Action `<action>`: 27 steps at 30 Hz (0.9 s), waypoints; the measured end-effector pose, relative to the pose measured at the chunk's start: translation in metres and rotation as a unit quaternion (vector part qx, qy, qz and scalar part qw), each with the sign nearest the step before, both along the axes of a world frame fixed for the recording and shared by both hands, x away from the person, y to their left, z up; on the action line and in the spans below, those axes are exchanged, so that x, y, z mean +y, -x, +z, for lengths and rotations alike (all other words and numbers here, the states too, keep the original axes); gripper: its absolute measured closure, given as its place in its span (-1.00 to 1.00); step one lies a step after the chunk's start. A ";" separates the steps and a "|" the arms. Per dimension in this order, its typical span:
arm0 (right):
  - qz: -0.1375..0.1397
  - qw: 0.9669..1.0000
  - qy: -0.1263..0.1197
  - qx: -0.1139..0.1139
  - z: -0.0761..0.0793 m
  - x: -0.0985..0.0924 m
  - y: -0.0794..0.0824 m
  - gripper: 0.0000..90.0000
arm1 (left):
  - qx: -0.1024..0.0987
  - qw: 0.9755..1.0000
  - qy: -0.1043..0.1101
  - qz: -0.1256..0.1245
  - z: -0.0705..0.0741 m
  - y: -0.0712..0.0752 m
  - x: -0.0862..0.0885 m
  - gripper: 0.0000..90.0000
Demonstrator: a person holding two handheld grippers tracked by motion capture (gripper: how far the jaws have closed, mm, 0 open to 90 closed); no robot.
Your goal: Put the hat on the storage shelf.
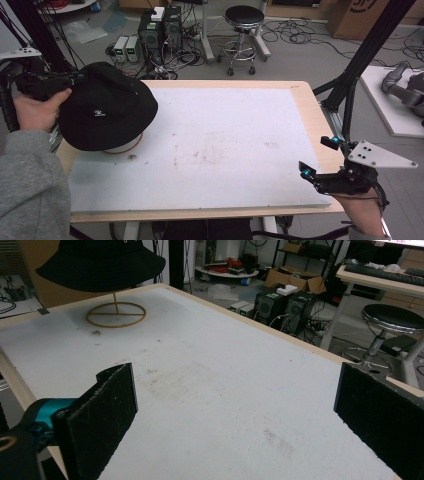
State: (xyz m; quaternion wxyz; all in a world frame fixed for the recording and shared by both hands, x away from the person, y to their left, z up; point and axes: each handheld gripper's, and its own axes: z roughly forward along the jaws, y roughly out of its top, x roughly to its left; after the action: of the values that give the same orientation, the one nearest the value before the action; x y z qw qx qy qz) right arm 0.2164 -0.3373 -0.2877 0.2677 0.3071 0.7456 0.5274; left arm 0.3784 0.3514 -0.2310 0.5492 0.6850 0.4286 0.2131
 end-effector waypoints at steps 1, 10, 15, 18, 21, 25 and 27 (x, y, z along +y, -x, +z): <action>0.000 1.000 0.000 0.000 0.000 0.000 0.000 -0.93 | -0.002 1.000 0.000 0.003 0.000 0.001 0.000 0.92; 0.009 1.000 0.001 -0.003 0.002 0.005 0.002 -0.93 | -0.001 1.000 0.026 0.013 0.004 0.013 0.002 -0.20; 0.013 1.000 0.001 0.001 0.000 0.008 0.001 -0.93 | -0.005 1.000 0.011 0.016 0.007 0.025 -0.006 -0.78; 0.019 1.000 0.006 -0.001 0.000 0.012 0.000 -0.93 | -0.010 1.000 0.015 0.014 0.008 0.032 -0.010 -0.94; 0.026 1.000 0.008 -0.003 0.001 0.015 0.001 -0.93 | -0.015 1.000 0.014 0.010 0.010 0.040 -0.015 -0.96; 0.030 1.000 0.006 -0.003 0.002 0.019 0.002 -0.93 | -0.023 1.000 0.009 0.002 0.010 0.052 -0.023 -0.96; 0.033 0.999 0.008 -0.003 0.002 0.021 0.002 -0.93 | -0.027 1.000 0.003 -0.001 0.010 0.059 -0.028 -0.96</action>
State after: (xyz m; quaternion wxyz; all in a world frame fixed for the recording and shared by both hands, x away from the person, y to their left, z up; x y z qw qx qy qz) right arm 0.2147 -0.3166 -0.2859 0.2547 0.2783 0.7586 0.5312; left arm 0.3197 0.3233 -0.2209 0.5633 0.6773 0.4135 0.2299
